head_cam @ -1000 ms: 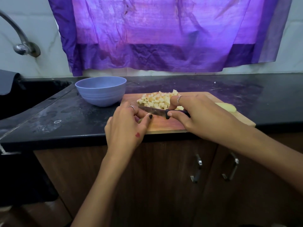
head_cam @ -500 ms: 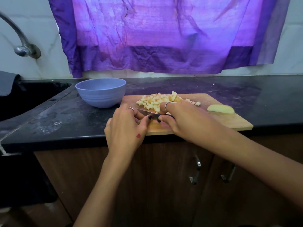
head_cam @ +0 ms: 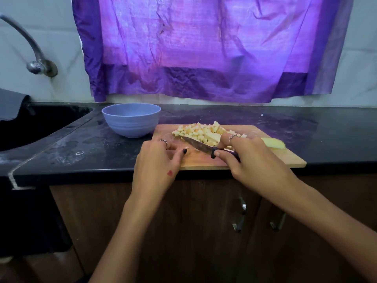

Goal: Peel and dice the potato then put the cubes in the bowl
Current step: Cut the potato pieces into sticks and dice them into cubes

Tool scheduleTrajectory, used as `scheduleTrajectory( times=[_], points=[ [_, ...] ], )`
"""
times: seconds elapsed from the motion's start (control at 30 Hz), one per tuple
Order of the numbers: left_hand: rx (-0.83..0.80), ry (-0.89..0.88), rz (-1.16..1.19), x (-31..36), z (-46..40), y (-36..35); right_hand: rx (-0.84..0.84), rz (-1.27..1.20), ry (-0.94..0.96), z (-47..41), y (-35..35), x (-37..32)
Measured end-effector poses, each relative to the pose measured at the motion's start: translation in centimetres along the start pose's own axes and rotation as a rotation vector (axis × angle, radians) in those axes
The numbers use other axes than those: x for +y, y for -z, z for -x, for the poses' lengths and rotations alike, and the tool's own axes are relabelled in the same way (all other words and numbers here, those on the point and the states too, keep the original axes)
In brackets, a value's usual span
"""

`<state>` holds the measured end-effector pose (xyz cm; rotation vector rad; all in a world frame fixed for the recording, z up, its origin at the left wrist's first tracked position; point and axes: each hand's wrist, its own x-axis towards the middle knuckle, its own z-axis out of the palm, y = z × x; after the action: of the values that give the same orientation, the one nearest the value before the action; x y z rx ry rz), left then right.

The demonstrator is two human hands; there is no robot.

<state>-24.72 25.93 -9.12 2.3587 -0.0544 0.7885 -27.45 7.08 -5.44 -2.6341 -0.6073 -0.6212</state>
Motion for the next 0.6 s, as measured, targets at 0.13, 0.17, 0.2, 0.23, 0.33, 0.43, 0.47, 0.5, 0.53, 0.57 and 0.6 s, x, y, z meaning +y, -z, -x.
scheduleTrajectory(
  times=[0.13,0.17,0.2,0.23,0.33,0.43,0.47,0.5,0.53,0.57,0.6],
  points=[
    [0.029,0.017,0.049,0.0,0.3,0.0,-0.024,0.028,0.029,-0.4,-0.2,-0.3],
    [0.038,0.031,0.063,0.2,0.3,-0.1,-0.036,0.034,0.034,-0.5,-0.2,-0.3],
    [0.043,0.045,0.074,0.2,0.4,-0.1,-0.047,0.037,0.039,-0.6,-0.2,-0.3],
    [0.044,0.056,0.085,0.3,0.3,-0.2,-0.055,0.041,0.046,-0.6,-0.2,-0.4],
    [0.034,0.073,0.117,0.2,0.2,-0.3,-0.078,0.065,0.073,-0.6,0.1,-0.6],
    [0.011,0.071,0.131,0.3,0.1,-0.1,-0.098,0.105,0.101,-1.2,0.6,-0.7],
    [-0.001,0.074,0.135,0.4,0.1,0.0,-0.116,0.12,0.107,-1.5,0.8,-0.6],
    [-0.013,0.078,0.141,0.5,0.0,0.2,-0.135,0.129,0.105,-1.8,1.1,-0.7],
    [-0.026,0.085,0.145,0.5,0.0,0.3,-0.153,0.135,0.1,-2.2,1.2,-0.8],
    [-0.037,0.092,0.149,0.6,0.0,0.4,-0.164,0.143,0.096,-2.5,1.3,-0.9],
    [-0.043,0.098,0.157,0.6,0.1,0.5,-0.171,0.154,0.097,-2.9,1.1,-1.0]
  ],
)
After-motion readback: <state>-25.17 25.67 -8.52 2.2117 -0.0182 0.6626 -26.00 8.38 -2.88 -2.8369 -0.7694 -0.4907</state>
